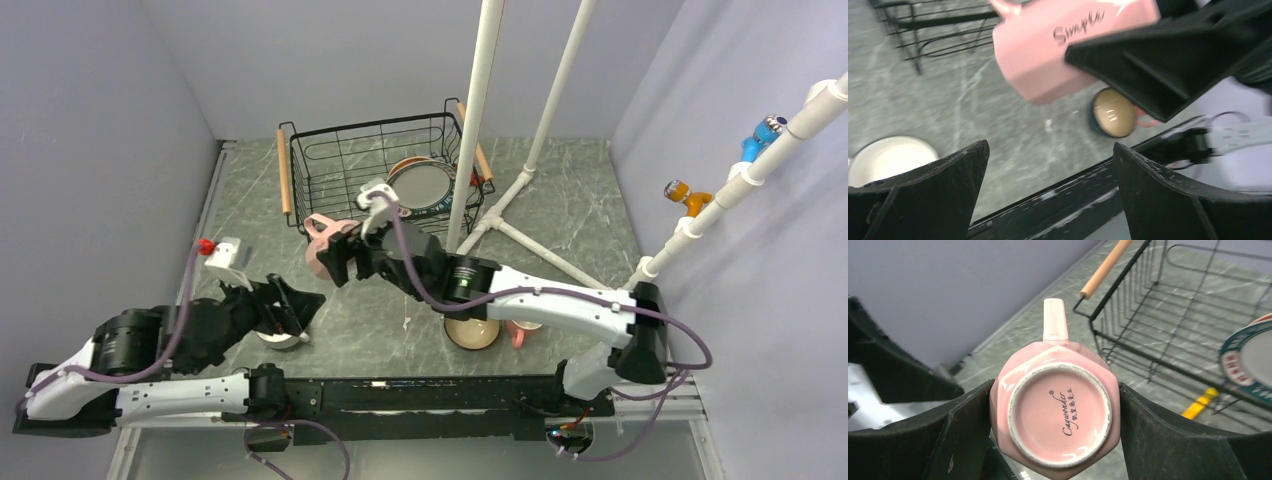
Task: Load the mixed dishes into the dish rack
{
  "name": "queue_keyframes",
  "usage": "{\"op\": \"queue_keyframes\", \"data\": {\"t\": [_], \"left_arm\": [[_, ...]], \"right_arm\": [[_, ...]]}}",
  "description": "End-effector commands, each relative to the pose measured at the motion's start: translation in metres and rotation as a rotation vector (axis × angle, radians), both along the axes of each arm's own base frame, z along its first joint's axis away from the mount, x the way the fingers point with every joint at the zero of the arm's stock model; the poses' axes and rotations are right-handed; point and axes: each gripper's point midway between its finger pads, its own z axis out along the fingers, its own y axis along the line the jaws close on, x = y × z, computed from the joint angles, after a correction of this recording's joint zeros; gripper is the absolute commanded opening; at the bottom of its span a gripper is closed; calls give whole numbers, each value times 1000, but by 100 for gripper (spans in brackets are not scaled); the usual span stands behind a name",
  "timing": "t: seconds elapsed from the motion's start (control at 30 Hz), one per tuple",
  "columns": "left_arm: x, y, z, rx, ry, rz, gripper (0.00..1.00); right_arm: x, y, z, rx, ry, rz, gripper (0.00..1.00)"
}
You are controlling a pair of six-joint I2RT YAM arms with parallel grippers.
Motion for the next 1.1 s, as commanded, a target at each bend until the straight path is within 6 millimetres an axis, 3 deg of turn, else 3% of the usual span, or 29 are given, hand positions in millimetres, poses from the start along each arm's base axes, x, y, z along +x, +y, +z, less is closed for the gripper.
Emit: {"op": "queue_keyframes", "data": {"t": [0.0,0.17,0.4,0.7,0.9,1.07], "left_arm": [[6,28,-47,316,63,106,99],[8,39,-61,356,85,159,99],[6,50,-70,237,58,141,99],[4,48,-73,125,7,88,99],[3,38,-75,180,1,56,99],[5,29,-79,254,2,51,99]], "right_arm": [[37,-4,37,-164,-223,-147,0],[69,12,49,-284,-326,-237,0],[125,34,59,-302,-339,-277,0],[207,51,23,-331,-318,-297,0],[243,63,-9,-343,-303,-297,0],[259,72,-39,-331,-270,-273,0]]}}
